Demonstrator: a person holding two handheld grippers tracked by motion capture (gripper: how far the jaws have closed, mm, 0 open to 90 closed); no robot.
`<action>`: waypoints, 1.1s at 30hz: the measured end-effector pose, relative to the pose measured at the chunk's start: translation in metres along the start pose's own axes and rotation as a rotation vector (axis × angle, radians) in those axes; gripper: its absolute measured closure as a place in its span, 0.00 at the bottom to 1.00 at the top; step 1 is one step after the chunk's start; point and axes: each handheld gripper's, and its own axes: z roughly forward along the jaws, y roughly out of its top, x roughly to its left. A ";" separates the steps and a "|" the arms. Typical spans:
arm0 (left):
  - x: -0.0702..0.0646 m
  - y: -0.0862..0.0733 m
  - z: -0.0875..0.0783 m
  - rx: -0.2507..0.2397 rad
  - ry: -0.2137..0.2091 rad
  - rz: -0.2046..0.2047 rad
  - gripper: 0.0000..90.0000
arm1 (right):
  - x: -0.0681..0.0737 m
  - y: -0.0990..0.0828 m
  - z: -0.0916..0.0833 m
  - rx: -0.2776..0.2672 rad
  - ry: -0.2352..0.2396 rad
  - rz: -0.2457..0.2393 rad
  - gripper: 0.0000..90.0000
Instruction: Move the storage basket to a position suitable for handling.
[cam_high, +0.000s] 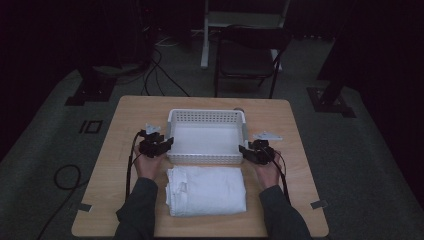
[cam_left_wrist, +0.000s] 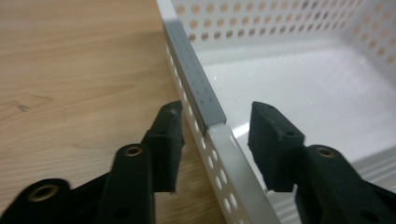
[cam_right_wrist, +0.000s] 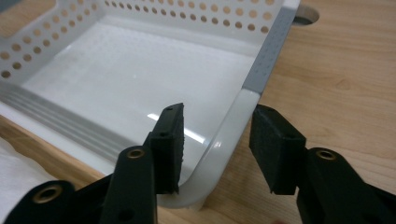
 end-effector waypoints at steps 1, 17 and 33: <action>0.001 0.000 -0.006 -0.016 0.009 -0.001 0.57 | 0.000 0.001 -0.002 -0.006 -0.001 0.003 0.59; -0.023 -0.049 -0.074 -0.032 -0.106 0.029 0.48 | 0.018 -0.018 -0.055 -0.049 0.032 -0.061 0.41; -0.054 -0.100 -0.088 0.118 -0.209 0.116 0.47 | 0.060 -0.072 -0.054 0.102 0.142 -0.204 0.36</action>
